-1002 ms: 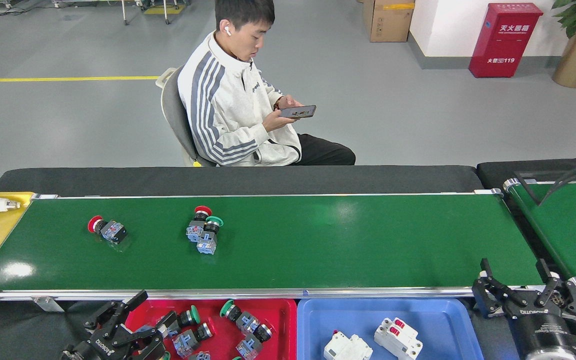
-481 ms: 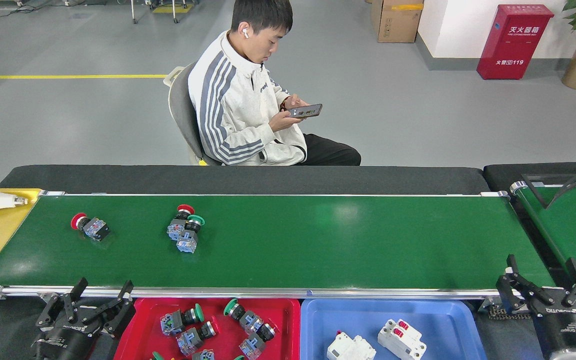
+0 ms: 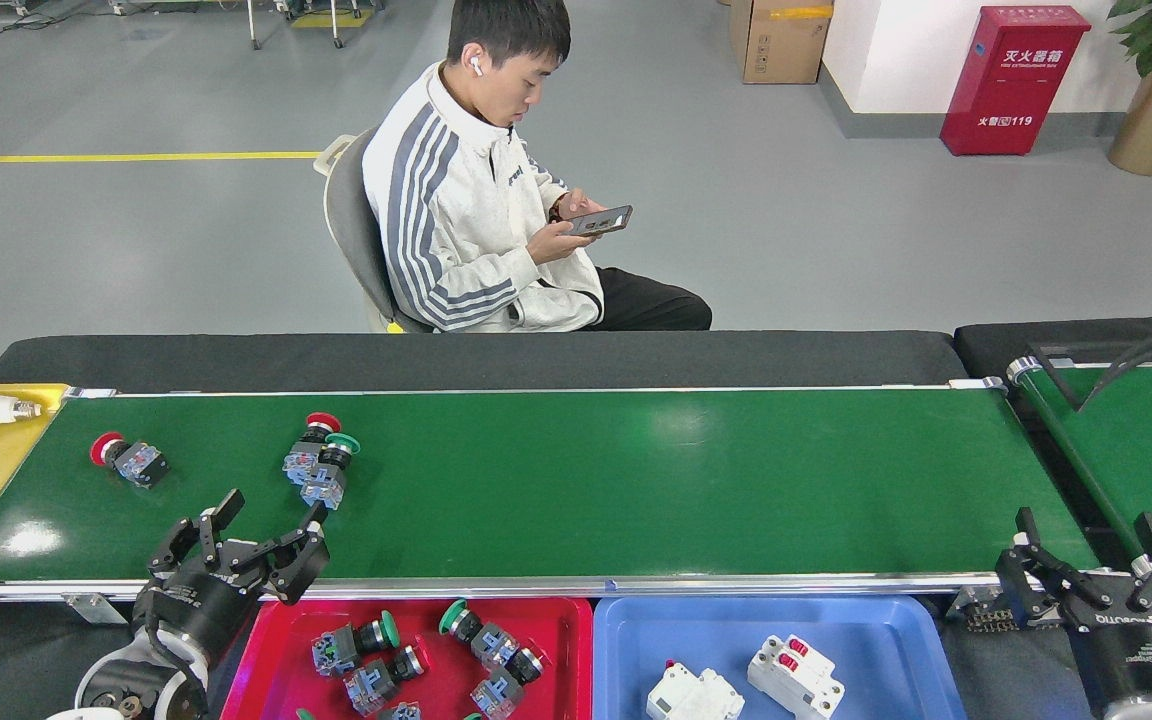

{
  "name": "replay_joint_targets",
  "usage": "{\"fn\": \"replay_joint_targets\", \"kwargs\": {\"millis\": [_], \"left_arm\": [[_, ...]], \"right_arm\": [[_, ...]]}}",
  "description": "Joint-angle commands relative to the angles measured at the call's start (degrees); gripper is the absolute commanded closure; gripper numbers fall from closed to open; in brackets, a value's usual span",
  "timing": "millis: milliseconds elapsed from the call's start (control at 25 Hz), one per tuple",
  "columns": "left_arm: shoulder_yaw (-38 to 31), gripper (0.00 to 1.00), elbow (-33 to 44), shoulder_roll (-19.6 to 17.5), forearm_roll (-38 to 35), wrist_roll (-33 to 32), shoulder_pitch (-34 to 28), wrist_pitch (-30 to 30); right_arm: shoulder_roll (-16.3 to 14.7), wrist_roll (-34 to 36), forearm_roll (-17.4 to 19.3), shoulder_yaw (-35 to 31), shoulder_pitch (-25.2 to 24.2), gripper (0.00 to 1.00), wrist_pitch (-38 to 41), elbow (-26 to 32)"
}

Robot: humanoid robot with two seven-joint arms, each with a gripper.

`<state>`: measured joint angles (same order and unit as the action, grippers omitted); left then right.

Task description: Pick switch part from conveyor to tray

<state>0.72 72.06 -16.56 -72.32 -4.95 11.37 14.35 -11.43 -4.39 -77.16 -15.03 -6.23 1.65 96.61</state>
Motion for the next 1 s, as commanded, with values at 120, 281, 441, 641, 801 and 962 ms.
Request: {"fn": "replay_joint_targets", "kwargs": {"millis": [120, 281, 441, 641, 801, 962], "left_arm": [[-0.37, 0.00, -3.95, -0.76, -0.19, 0.11, 2.52, -1.78], [-0.46, 0.00, -8.69, -1.02, -0.19, 0.38, 5.85, -3.80], [-0.19, 0.00, -15.20, -1.02, -1.51, 0.55, 10.34, -8.37], [-0.10, 0.00, -22.58, -0.85, -4.67, 0.73, 14.91, -12.50], [-0.10, 0.03, -26.18, -0.76, -4.67, 1.08, 17.28, -14.79], [-0.10, 0.34, -27.15, -0.32, -4.67, 4.33, 17.46, -15.31]], "right_arm": [[-0.62, 0.35, 0.08, -0.17, 1.74, 0.01, 0.81, 1.04], [-0.70, 0.44, 0.08, -0.17, 2.01, 0.01, 1.34, 0.86], [-0.70, 0.44, 0.08, -0.17, 2.54, 0.01, 2.74, 0.86], [-0.62, 0.35, 0.08, 0.00, 3.33, 0.01, 4.41, 0.77], [-0.62, 0.35, 0.08, 0.00, 3.33, 0.01, 5.73, 0.68], [-0.53, 0.35, 0.08, 0.00, 3.33, 0.01, 6.26, 0.68]]}}
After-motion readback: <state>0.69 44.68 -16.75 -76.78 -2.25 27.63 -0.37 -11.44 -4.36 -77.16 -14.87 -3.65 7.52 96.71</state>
